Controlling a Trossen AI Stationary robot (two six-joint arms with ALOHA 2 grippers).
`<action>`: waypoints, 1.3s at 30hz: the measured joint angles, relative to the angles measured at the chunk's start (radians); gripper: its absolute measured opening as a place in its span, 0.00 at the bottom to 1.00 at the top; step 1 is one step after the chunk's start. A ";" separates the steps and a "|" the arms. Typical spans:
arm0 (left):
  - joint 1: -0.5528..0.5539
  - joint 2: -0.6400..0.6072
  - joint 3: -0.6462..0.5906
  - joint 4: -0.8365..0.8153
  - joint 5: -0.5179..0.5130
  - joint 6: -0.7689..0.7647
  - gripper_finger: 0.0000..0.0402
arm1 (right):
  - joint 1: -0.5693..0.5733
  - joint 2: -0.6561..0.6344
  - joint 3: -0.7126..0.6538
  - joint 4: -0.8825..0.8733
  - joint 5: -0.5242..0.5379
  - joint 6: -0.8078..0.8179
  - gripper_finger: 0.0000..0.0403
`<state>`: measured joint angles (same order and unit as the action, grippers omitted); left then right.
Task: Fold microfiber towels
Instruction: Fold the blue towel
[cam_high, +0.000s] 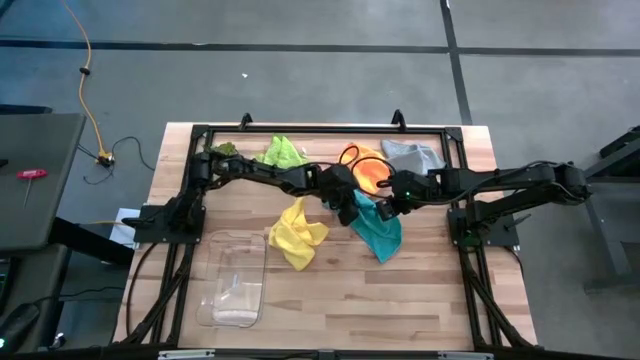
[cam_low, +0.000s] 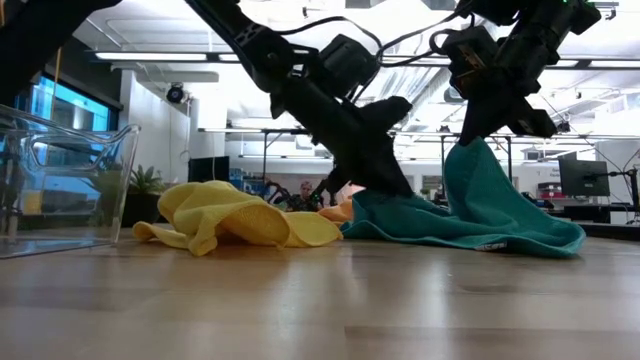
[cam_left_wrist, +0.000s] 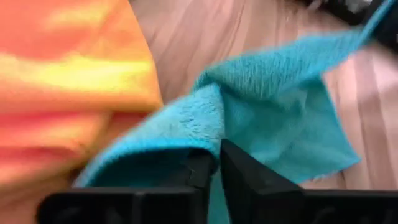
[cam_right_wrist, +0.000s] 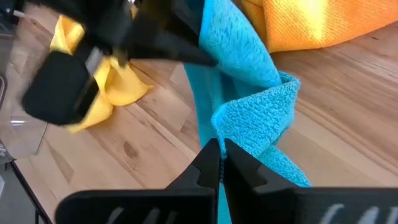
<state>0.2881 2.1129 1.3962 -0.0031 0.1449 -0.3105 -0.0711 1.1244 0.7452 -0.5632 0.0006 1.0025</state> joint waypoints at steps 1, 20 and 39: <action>0.004 -0.005 0.001 0.001 0.010 -0.004 0.02 | 0.000 0.000 0.000 0.000 0.001 -0.010 0.00; 0.082 -0.538 0.001 -0.447 0.179 0.051 0.00 | 0.073 -0.353 0.033 0.020 0.157 -0.296 0.00; -0.099 -0.583 -0.161 -0.317 0.120 -0.184 0.00 | 0.259 -0.219 0.311 -0.506 0.235 -0.441 0.00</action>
<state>0.1894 1.5304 1.2349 -0.3204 0.2653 -0.4944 0.1881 0.9059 1.0558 -1.0690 0.2359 0.5613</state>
